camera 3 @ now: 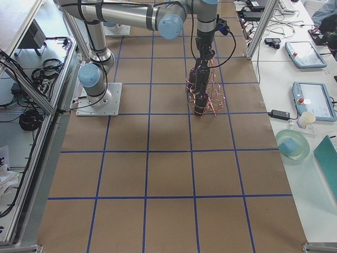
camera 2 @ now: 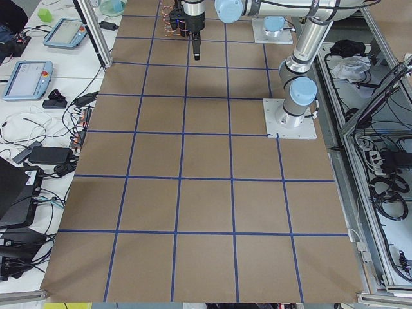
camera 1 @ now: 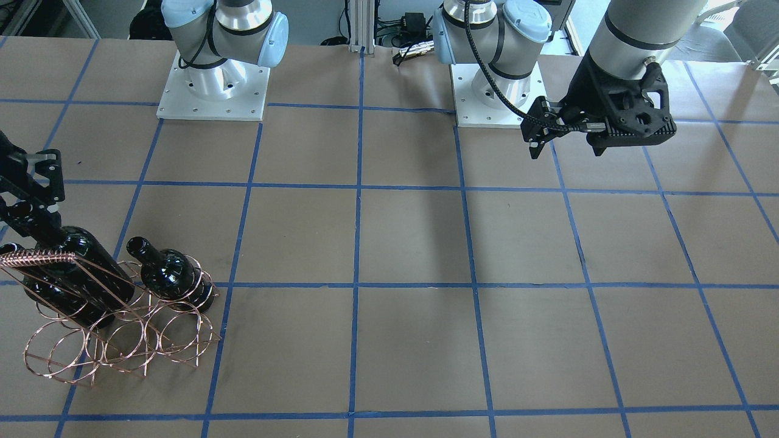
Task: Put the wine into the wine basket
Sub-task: 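Slide the bottle deeper into the basket ring with the right gripper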
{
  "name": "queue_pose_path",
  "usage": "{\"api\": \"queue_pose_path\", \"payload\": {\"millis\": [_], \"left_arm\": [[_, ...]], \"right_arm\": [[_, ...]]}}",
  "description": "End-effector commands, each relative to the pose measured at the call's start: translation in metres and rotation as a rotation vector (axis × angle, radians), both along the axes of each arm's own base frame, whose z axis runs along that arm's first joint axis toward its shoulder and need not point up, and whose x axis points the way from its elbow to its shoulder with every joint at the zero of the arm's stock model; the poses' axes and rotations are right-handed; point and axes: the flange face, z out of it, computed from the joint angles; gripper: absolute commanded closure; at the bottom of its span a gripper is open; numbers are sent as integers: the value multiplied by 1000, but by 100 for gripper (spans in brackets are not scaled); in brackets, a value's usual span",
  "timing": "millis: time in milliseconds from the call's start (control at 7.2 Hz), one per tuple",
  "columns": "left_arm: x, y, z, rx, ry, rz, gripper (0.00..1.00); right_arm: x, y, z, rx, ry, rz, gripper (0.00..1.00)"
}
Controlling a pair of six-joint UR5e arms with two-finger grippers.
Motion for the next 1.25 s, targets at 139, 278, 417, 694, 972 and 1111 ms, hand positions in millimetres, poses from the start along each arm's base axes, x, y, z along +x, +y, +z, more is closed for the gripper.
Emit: {"api": "queue_pose_path", "payload": {"millis": [139,278,417,694,972,1111], "left_arm": [[0,1,1,0,-1,0,0],[2,1,1,3,-1,3,0],[2,1,1,5,-1,3,0],[1,2,1,3,1,2,0],[2,2,0,6,0,3,0],[1,1,1,3,1,3,0]], "right_arm": [[1,-1,-18,-8,-8,1,100],[1,-1,-19,-7,-8,3,100],[1,-1,-20,-10,-10,5,100],[1,-2,-30,-15,-8,5,100],[1,-3,-39,-13,-15,22,100],[4,-4,-41,-28,-43,33,100]]}}
